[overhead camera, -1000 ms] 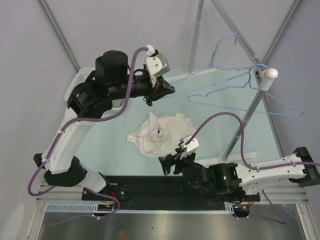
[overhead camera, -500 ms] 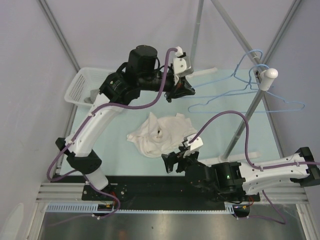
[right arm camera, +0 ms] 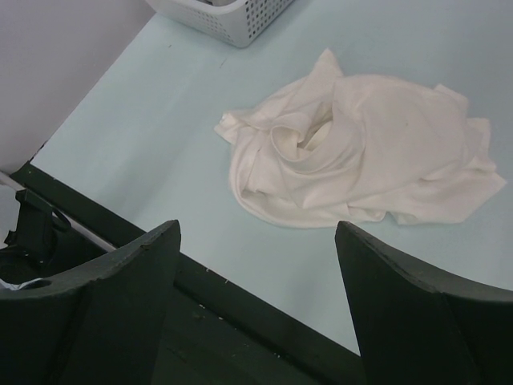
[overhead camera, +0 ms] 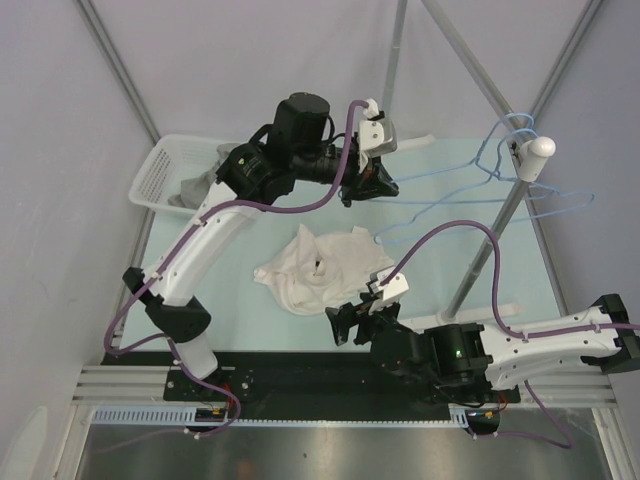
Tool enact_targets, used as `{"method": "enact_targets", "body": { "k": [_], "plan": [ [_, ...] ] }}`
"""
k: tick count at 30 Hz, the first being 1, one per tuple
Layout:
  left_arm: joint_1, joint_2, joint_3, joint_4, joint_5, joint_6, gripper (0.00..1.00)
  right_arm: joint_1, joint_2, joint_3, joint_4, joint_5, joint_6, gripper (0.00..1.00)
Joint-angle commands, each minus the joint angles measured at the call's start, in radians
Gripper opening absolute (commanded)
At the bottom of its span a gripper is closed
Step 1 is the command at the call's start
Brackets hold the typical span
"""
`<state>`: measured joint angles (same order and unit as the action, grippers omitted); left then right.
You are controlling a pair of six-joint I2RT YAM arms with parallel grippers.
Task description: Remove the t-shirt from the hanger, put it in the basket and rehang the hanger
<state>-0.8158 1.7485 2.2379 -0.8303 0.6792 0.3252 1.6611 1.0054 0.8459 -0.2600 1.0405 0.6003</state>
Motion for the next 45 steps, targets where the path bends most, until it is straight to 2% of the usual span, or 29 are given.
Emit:
{"method": "enact_targets", "body": {
  "k": [1, 24, 26, 28, 30, 31, 34, 38, 41, 42, 43, 45],
  "plan": [
    [0.007, -0.020, -0.030, 0.062, 0.043, 0.018, 0.00, 0.006, -0.011, 0.045, -0.012, 0.062, 0.047, 0.83],
    [0.046, 0.011, -0.009, 0.016, 0.069, -0.031, 0.00, 0.009, -0.014, 0.036, -0.033, 0.082, 0.093, 0.82],
    [0.059, 0.006, -0.011, 0.020, 0.086, -0.046, 0.11, 0.009, -0.013, 0.035, -0.036, 0.084, 0.096, 0.83],
    [0.076, -0.009, -0.026, 0.052, 0.094, -0.084, 0.28, 0.009, -0.010, 0.036, -0.039, 0.085, 0.101, 0.82],
    [0.105, -0.041, -0.050, 0.068, 0.129, -0.092, 0.36, 0.008, -0.011, 0.038, -0.047, 0.092, 0.108, 0.82],
    [0.115, -0.056, -0.064, 0.095, 0.134, -0.109, 0.49, 0.008, -0.013, 0.038, -0.057, 0.093, 0.111, 0.82],
    [0.155, -0.145, -0.138, 0.181, 0.138, -0.168, 0.71, 0.008, -0.019, 0.038, -0.068, 0.098, 0.128, 0.82],
    [0.191, -0.263, -0.227, 0.244, 0.108, -0.235, 0.76, 0.008, -0.022, 0.032, -0.076, 0.108, 0.145, 0.82],
    [0.202, -0.406, -0.338, 0.287, -0.082, -0.316, 0.79, 0.009, -0.021, 0.028, -0.085, 0.116, 0.161, 0.82],
    [0.205, -0.447, -0.381, 0.318, -0.225, -0.389, 0.83, 0.008, -0.021, 0.028, -0.096, 0.118, 0.167, 0.82],
    [0.208, -0.536, -0.427, 0.327, -0.303, -0.422, 0.85, 0.006, -0.019, 0.028, -0.097, 0.121, 0.171, 0.82],
    [0.210, -0.619, -0.573, 0.338, -0.392, -0.500, 0.90, 0.005, -0.025, 0.022, -0.111, 0.127, 0.191, 0.82]
  ]
}}
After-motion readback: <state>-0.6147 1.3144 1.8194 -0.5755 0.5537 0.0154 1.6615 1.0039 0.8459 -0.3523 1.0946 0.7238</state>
